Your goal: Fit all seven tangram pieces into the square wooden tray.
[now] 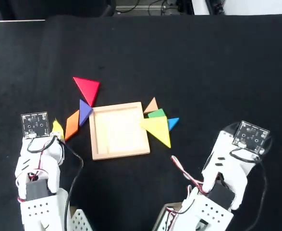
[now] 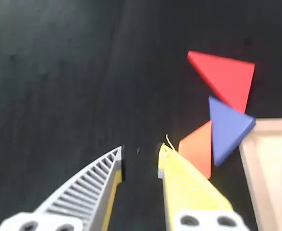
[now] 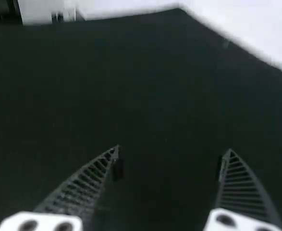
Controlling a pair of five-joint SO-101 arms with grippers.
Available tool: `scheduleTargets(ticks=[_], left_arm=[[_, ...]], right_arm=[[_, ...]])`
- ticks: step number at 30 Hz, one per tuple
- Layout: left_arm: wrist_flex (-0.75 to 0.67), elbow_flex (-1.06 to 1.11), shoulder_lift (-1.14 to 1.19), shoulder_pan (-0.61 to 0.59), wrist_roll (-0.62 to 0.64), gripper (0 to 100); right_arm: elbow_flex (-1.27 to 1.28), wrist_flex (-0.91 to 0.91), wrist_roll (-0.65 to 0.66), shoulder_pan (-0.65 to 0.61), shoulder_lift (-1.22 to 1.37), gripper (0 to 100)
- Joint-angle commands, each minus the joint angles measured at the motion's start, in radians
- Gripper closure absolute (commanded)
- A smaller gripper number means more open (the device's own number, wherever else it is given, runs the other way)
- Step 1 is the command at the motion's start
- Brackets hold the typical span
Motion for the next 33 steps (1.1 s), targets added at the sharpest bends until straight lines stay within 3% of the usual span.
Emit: scheduleTargets(ticks=[1, 13, 33], left_arm=[[0.028, 0.018, -0.008, -0.013, 0.0, 87], [0.031, 0.018, -0.006, -0.013, 0.104, 87], [0.052, 0.018, -0.006, -0.012, 0.104, 87]], right_arm=[[-0.004, 0.133, 0.002, 0.012, -0.076, 68.0], [-0.004, 0.399, 0.002, 0.011, -0.076, 68.0], [-0.004, 0.402, -0.003, 0.011, -0.076, 68.3]])
